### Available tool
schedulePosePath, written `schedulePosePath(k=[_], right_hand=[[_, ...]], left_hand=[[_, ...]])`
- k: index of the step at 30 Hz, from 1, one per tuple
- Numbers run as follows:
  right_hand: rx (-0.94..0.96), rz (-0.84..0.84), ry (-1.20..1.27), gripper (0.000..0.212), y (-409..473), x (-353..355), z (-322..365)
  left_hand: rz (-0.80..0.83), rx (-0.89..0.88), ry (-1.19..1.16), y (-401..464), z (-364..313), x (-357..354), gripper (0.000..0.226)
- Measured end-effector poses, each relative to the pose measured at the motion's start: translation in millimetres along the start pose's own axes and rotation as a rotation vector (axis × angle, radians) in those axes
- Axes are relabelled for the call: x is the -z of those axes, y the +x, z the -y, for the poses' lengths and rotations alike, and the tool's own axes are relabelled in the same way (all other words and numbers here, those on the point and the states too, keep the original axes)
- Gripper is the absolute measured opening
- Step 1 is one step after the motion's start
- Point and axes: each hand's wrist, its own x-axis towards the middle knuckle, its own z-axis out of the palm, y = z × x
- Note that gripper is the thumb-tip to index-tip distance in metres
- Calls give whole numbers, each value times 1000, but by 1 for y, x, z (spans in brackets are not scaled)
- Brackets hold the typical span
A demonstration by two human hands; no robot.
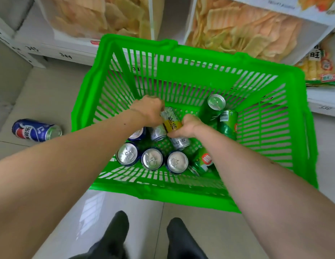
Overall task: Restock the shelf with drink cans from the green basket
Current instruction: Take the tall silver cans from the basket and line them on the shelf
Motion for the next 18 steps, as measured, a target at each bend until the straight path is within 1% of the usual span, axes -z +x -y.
schedulePosePath(k=[4, 9, 13, 15, 18], right_hand=[[-31, 79, 12, 95, 11, 0, -3], [-49, 77, 82, 97, 15, -5, -6], [-40, 61, 123, 93, 15, -3, -9], [-44, 49, 155, 90, 15, -2, -12], [-40, 48, 250, 68, 11, 2, -17]], left_hand=[[4, -9, 7, 3, 0, 1, 40], [-13, -23, -3, 4, 4, 3, 40], [-63, -32, -22, 7, 7, 8, 37], [-82, -35, -43, 8, 7, 14, 38], [-80, -39, -94, 6, 5, 24, 42]])
